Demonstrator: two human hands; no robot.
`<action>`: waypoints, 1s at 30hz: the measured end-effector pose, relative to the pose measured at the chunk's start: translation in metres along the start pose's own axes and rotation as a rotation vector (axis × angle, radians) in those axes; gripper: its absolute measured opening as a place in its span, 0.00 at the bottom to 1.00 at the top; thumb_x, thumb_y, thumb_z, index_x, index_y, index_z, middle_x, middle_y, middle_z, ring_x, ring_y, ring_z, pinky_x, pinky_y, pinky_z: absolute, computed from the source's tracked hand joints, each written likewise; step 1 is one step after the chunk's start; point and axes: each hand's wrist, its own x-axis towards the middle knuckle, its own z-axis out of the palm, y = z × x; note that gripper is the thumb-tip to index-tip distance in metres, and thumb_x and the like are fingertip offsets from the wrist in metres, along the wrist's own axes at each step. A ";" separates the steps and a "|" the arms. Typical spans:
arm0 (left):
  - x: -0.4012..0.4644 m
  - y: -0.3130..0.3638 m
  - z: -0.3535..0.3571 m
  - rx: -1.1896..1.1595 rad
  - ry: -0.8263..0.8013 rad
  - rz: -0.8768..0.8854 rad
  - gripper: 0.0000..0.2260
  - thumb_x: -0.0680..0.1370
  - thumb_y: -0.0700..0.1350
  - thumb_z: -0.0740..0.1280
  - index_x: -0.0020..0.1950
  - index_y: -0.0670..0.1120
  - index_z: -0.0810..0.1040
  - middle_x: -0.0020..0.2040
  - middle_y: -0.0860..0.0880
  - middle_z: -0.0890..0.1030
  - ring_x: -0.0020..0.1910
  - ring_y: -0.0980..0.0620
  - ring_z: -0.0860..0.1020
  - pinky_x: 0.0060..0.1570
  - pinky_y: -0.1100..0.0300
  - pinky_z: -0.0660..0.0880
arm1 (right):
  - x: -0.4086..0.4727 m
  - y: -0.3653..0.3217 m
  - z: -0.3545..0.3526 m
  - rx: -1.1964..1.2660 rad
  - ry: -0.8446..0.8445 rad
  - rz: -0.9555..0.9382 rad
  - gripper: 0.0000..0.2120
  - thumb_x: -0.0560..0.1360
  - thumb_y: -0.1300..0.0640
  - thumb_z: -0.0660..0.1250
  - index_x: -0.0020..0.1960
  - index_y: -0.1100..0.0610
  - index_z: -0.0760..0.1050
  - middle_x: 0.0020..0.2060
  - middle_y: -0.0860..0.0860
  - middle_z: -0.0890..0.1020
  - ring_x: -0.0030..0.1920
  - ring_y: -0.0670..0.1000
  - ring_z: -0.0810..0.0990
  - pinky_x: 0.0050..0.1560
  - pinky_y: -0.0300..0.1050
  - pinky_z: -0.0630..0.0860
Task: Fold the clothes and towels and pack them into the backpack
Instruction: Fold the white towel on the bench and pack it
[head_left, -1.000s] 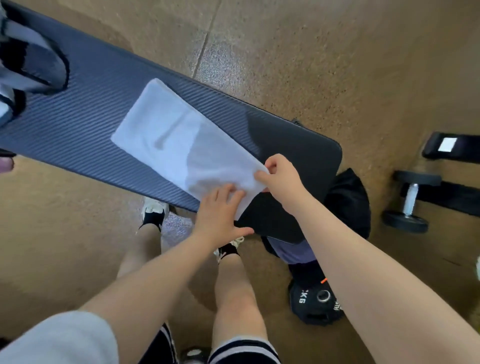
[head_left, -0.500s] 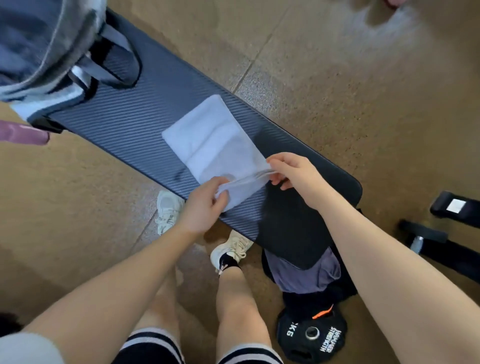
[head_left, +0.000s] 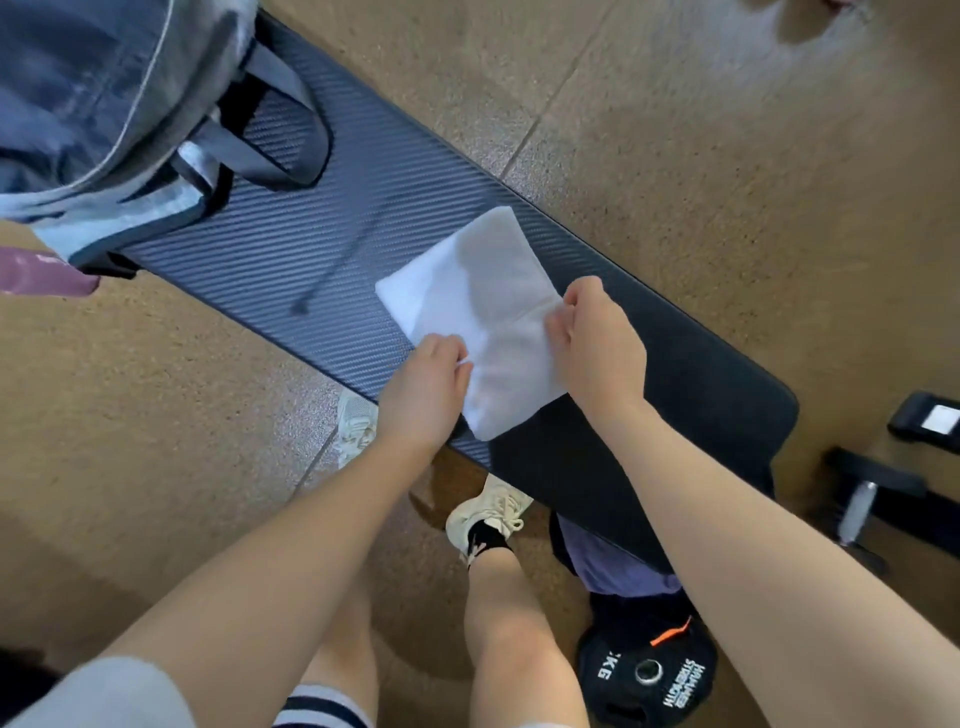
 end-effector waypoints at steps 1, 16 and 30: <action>0.001 0.000 0.000 0.020 -0.030 -0.004 0.08 0.80 0.48 0.57 0.53 0.44 0.71 0.54 0.44 0.73 0.49 0.40 0.75 0.42 0.49 0.71 | -0.012 -0.003 0.003 -0.099 0.065 -0.182 0.07 0.75 0.57 0.62 0.51 0.58 0.72 0.43 0.56 0.79 0.42 0.58 0.78 0.41 0.51 0.75; 0.067 -0.020 -0.065 0.175 -0.119 -0.100 0.24 0.74 0.54 0.66 0.64 0.41 0.69 0.60 0.40 0.74 0.62 0.39 0.68 0.57 0.48 0.67 | -0.053 -0.014 0.032 -0.261 -0.370 -0.118 0.30 0.81 0.46 0.49 0.76 0.47 0.36 0.75 0.52 0.34 0.75 0.55 0.33 0.73 0.53 0.36; -0.007 0.010 -0.008 0.162 -0.268 0.472 0.16 0.73 0.37 0.64 0.61 0.40 0.74 0.72 0.43 0.64 0.68 0.43 0.68 0.60 0.50 0.70 | -0.071 0.005 0.004 0.227 0.138 0.275 0.25 0.71 0.61 0.67 0.67 0.60 0.66 0.74 0.56 0.58 0.75 0.56 0.53 0.74 0.54 0.58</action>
